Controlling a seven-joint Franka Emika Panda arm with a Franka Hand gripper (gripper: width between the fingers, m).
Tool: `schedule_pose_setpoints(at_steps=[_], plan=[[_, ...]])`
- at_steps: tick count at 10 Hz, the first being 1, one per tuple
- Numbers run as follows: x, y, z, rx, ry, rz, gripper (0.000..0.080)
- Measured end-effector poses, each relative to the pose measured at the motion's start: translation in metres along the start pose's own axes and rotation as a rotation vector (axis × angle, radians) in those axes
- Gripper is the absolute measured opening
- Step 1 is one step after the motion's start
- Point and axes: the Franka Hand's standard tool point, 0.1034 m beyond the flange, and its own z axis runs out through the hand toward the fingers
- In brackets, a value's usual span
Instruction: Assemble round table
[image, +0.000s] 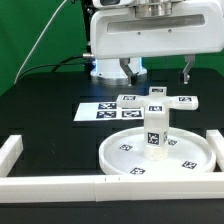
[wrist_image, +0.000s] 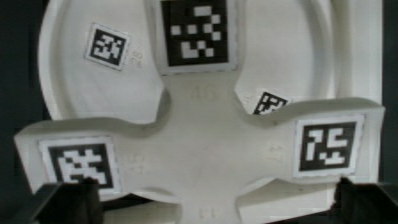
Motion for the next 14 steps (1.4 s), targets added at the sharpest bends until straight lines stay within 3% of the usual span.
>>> schedule_pose_setpoints(at_steps=[2, 3, 5, 8, 10, 12, 14], plan=[[0.001, 0.001, 0.0, -0.012, -0.001, -0.178, 0.0648], [0.002, -0.001, 0.003, -0.046, -0.012, -0.385, 0.0648], [0.003, -0.006, 0.004, -0.071, -0.015, -0.595, 0.0648], [0.002, -0.002, 0.006, -0.074, -0.033, -0.749, 0.0648], [-0.004, 0.0, 0.014, -0.057, -0.083, -0.741, 0.0648], [0.0, -0.005, 0.017, -0.087, -0.051, -0.724, 0.0648], [0.0, -0.002, 0.017, -0.087, -0.054, -0.717, 0.0648]])
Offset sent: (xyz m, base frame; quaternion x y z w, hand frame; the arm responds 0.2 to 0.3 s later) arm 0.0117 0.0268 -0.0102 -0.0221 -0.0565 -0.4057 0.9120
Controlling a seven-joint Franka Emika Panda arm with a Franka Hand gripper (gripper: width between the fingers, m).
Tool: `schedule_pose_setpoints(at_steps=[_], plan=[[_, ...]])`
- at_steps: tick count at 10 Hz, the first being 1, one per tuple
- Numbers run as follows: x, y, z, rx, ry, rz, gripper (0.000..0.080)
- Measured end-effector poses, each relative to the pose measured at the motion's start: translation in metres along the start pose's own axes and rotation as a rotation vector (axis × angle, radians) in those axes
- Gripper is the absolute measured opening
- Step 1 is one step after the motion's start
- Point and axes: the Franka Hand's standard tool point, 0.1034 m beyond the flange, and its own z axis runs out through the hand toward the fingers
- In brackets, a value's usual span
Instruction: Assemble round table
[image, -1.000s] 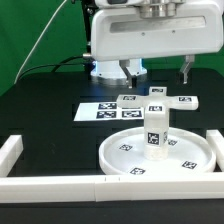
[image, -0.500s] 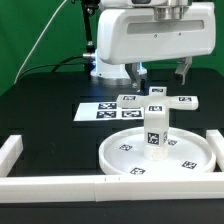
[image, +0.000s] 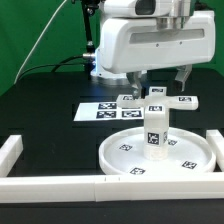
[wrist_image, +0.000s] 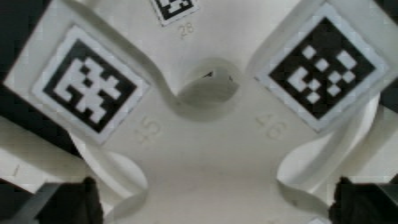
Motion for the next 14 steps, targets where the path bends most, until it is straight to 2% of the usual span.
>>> schedule_pose_setpoints(at_steps=[4, 5, 8, 10, 12, 14], plan=[[0.002, -0.004, 0.01, -0.012, 0.0, -0.012, 0.0648], [0.002, -0.004, 0.012, -0.023, 0.002, -0.03, 0.0648], [-0.004, 0.005, 0.014, -0.025, -0.001, -0.031, 0.0648], [-0.004, 0.009, 0.013, -0.036, 0.008, -0.053, 0.0648], [-0.004, 0.009, 0.013, -0.034, 0.007, -0.016, 0.043], [-0.004, 0.009, 0.013, -0.033, 0.008, 0.046, 0.0432]])
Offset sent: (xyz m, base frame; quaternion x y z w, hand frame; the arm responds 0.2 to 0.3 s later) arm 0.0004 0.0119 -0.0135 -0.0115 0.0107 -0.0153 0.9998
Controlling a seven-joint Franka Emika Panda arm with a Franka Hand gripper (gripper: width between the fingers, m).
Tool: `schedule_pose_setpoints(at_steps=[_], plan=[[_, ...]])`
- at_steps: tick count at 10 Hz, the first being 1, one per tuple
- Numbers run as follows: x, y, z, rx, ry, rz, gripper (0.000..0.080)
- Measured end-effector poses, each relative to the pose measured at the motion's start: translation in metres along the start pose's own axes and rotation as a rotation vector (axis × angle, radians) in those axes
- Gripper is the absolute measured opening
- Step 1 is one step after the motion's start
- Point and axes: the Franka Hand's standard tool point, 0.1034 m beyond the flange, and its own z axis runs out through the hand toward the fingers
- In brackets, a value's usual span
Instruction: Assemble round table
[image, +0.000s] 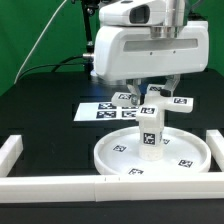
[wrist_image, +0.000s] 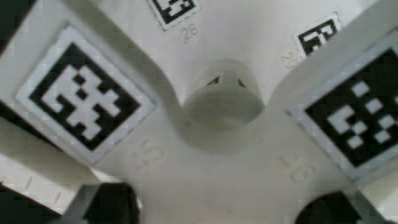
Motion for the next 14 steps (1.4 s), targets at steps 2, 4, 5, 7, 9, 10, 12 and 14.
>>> schedule_pose_setpoints(at_steps=[2, 4, 5, 7, 9, 10, 12, 14], plan=[[-0.0001, -0.0005, 0.0003, 0.002, 0.002, 0.161, 0.0432], [0.0001, -0.0034, 0.0012, -0.005, 0.025, 0.392, 0.0432], [0.0009, -0.0059, 0.0012, -0.003, 0.028, 0.515, 0.0432], [0.0011, -0.0072, 0.0011, 0.004, 0.029, 0.753, 0.0433], [0.0006, -0.0073, 0.0006, 0.02, 0.026, 1.056, 0.0434], [0.0006, -0.0075, 0.0002, 0.021, 0.026, 1.197, 0.0435], [-0.0005, -0.007, -0.0005, 0.054, 0.021, 1.399, 0.0435], [-0.0009, -0.0069, -0.0013, 0.083, 0.013, 1.556, 0.0435]])
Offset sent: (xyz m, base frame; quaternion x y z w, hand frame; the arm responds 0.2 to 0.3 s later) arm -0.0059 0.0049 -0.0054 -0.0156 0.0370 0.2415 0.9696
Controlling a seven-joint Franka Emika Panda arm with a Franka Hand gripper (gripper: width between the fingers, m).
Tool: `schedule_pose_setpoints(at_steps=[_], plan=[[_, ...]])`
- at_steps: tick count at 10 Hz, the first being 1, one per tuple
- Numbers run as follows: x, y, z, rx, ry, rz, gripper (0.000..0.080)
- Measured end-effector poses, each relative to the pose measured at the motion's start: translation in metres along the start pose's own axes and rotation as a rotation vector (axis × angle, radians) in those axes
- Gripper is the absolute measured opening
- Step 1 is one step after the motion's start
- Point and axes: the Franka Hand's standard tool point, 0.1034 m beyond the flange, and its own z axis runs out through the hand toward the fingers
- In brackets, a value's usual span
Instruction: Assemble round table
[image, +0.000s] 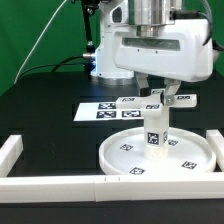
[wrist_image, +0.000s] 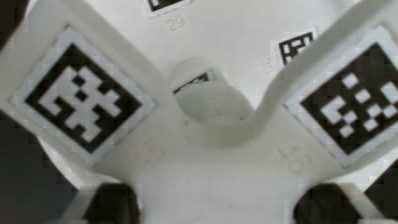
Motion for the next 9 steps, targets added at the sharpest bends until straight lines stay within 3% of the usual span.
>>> schedule_pose_setpoints(at_steps=[3, 4, 5, 6, 7, 9], plan=[[0.0, 0.0, 0.0, 0.003, -0.006, 0.155, 0.0435], [-0.001, 0.0, 0.0, 0.003, -0.006, 0.128, 0.05], [-0.002, 0.0, 0.0, -0.009, -0.013, 0.099, 0.05], [-0.005, -0.002, -0.002, -0.03, -0.028, 0.07, 0.0615], [-0.007, -0.006, -0.007, -0.031, -0.039, -0.009, 0.0615], [-0.006, -0.007, -0.02, 0.0, -0.049, -0.244, 0.0642]])
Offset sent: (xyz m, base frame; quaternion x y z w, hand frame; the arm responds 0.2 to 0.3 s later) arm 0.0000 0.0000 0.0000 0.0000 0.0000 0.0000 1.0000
